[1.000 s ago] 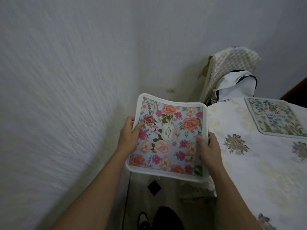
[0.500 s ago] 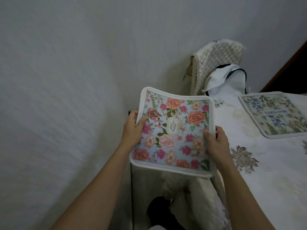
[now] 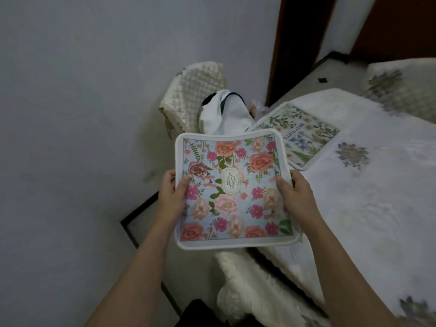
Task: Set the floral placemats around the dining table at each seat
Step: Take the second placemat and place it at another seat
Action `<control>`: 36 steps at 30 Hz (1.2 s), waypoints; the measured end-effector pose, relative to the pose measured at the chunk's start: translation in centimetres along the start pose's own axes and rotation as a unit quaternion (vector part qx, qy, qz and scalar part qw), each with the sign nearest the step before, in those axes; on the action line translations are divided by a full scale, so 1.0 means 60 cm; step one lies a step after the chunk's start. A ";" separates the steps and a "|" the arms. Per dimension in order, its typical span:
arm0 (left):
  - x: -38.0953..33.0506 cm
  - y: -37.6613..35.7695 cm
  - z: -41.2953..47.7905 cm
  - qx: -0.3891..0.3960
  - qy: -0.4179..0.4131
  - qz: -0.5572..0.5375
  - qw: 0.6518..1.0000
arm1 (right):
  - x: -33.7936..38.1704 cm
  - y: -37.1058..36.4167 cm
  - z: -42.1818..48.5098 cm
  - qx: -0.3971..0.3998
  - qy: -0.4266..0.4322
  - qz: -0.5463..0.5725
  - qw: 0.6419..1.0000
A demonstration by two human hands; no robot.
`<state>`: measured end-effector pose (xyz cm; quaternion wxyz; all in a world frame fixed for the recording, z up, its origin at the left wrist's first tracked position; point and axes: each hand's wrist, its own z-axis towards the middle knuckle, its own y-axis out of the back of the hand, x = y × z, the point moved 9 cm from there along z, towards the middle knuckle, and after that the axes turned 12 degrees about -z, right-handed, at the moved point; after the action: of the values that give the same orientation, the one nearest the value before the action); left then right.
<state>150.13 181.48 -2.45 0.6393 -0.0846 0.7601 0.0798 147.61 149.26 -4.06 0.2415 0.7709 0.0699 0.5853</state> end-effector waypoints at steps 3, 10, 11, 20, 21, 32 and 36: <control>0.004 -0.105 0.027 0.085 -0.015 0.033 0.996 | -0.056 0.073 -0.011 -0.067 -0.047 0.004 0.997; 0.054 -0.315 0.020 0.279 0.017 0.072 0.957 | -0.183 0.194 -0.104 -0.203 -0.172 0.030 0.963; 0.063 -0.337 0.018 0.300 0.021 0.084 0.950 | -0.196 0.203 -0.118 -0.218 -0.186 0.029 0.958; 0.178 -0.455 0.011 0.398 0.089 0.155 0.900 | -0.323 0.211 -0.166 -0.243 -0.296 0.010 0.924; 0.193 -0.462 0.012 0.402 0.095 0.165 0.895 | -0.340 0.205 -0.165 -0.239 -0.307 0.014 0.921; 0.287 -0.475 0.038 0.382 0.119 0.238 0.885 | -0.432 0.168 -0.156 -0.247 -0.394 0.042 0.884; 0.293 -0.475 0.046 0.368 0.103 0.269 0.884 | -0.438 0.165 -0.152 -0.260 -0.401 0.055 0.877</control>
<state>156.38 153.91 -20.62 0.4967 0.3565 0.7900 -0.0459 129.33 133.02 -20.58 0.4081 0.8515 -0.2300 0.2355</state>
